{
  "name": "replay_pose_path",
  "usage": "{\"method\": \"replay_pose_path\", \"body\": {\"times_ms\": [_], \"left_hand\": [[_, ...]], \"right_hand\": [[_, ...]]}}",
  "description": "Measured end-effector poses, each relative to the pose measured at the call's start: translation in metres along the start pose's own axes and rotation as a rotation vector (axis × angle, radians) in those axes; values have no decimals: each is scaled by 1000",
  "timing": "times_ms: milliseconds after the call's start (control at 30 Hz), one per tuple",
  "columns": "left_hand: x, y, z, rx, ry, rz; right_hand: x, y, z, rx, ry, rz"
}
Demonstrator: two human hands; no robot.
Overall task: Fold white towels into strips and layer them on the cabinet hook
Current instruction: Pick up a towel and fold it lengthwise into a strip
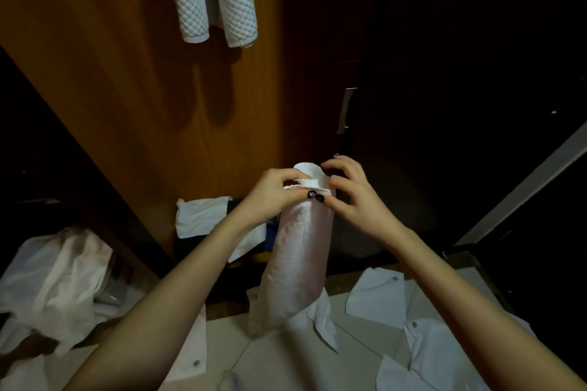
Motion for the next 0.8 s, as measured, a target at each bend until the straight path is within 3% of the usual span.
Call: {"method": "replay_pose_path", "body": {"times_ms": [133, 200, 367, 500, 633, 800], "left_hand": [[-6, -20, -13, 58, -15, 108], [-9, -28, -19, 108, -13, 140], [-15, -42, -17, 285, 67, -4], [-23, -48, 0, 262, 51, -167], [-33, -46, 4, 13, 45, -182], [-27, -42, -7, -57, 90, -107]], "right_hand": [[11, -5, 17, 205, 42, 304], [15, -7, 27, 245, 58, 364], [22, -3, 46, 181, 11, 284], [23, 2, 50, 157, -7, 259], [24, -1, 48, 160, -5, 263], [27, -15, 45, 118, -17, 241]]}}
Point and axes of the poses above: each hand's wrist, its own x-axis towards the middle knuckle, its own y-axis out of the palm, z = x × y, the point moved 2 cm from there along x, towards the middle knuckle, and after that the axes turned 6 degrees about y, right-handed, at the moved point
